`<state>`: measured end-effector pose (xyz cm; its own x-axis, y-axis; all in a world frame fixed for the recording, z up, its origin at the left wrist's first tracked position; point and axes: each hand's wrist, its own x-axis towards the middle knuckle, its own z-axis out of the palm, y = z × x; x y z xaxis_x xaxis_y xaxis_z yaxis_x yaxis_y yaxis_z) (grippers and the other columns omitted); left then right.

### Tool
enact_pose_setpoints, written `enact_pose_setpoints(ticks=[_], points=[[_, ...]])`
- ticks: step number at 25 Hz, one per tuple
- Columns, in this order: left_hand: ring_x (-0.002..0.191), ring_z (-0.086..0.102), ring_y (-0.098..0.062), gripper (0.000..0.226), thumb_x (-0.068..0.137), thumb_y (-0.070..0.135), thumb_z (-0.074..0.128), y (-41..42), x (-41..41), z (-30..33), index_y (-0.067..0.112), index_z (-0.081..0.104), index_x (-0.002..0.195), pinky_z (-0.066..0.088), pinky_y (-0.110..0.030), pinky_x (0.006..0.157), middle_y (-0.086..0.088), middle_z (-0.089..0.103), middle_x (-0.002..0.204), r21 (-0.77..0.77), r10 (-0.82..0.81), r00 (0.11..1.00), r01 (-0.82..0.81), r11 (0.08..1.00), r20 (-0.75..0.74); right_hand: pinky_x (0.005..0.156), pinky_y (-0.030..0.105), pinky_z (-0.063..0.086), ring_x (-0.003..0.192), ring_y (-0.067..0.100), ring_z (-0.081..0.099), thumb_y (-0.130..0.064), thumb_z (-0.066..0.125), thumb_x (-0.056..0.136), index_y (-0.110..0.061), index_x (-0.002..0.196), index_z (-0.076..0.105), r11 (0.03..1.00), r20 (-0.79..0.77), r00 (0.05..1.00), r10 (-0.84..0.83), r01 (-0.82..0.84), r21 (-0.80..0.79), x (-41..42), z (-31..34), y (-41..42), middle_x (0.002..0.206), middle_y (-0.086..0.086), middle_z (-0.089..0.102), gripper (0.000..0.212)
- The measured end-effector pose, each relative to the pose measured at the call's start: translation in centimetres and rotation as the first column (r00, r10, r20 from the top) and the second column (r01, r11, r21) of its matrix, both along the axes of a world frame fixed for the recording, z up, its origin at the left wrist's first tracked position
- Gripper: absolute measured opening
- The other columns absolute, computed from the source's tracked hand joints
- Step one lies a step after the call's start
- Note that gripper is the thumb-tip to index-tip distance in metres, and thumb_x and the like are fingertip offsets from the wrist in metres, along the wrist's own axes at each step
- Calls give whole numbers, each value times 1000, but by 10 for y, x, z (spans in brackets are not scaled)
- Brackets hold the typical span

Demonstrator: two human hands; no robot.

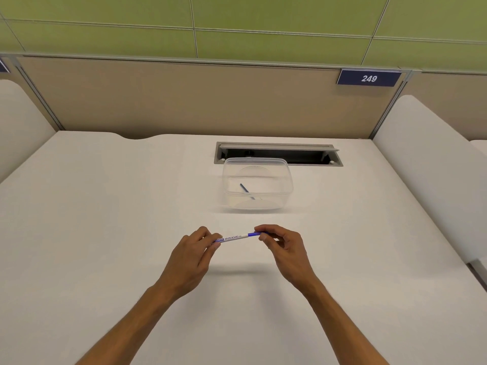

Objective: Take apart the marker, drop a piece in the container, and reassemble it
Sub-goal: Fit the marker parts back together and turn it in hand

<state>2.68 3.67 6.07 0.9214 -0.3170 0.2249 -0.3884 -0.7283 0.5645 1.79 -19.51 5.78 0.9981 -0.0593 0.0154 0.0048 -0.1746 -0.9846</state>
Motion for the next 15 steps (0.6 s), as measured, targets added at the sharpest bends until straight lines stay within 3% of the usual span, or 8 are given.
enact_pose_setpoints(ticks=[6,10,15], points=[[67,48,-17,16,99,27,48,1,0,2,24,64,102,44,-31,65,12,54,89,14,-23,1000,23,1000,12,75,16,50,88,8,70,-16,68,92,-29,99,71,1000,1,1000,11,-11,13,-2,1,2,91,-6,79,14],[71,47,-10,21,96,28,47,0,0,5,20,65,101,43,-30,66,10,57,84,29,-47,998,45,999,48,72,21,54,76,10,71,-18,68,93,-25,87,75,999,6,1000,-25,25,24,-2,2,5,78,-4,77,11],[62,43,-14,22,95,29,46,-2,-3,6,21,65,101,41,-30,62,9,57,77,47,-58,997,55,997,58,52,14,34,53,4,44,-36,64,95,-28,72,71,992,-14,999,-47,45,-119,-2,1,10,57,-10,60,25]])
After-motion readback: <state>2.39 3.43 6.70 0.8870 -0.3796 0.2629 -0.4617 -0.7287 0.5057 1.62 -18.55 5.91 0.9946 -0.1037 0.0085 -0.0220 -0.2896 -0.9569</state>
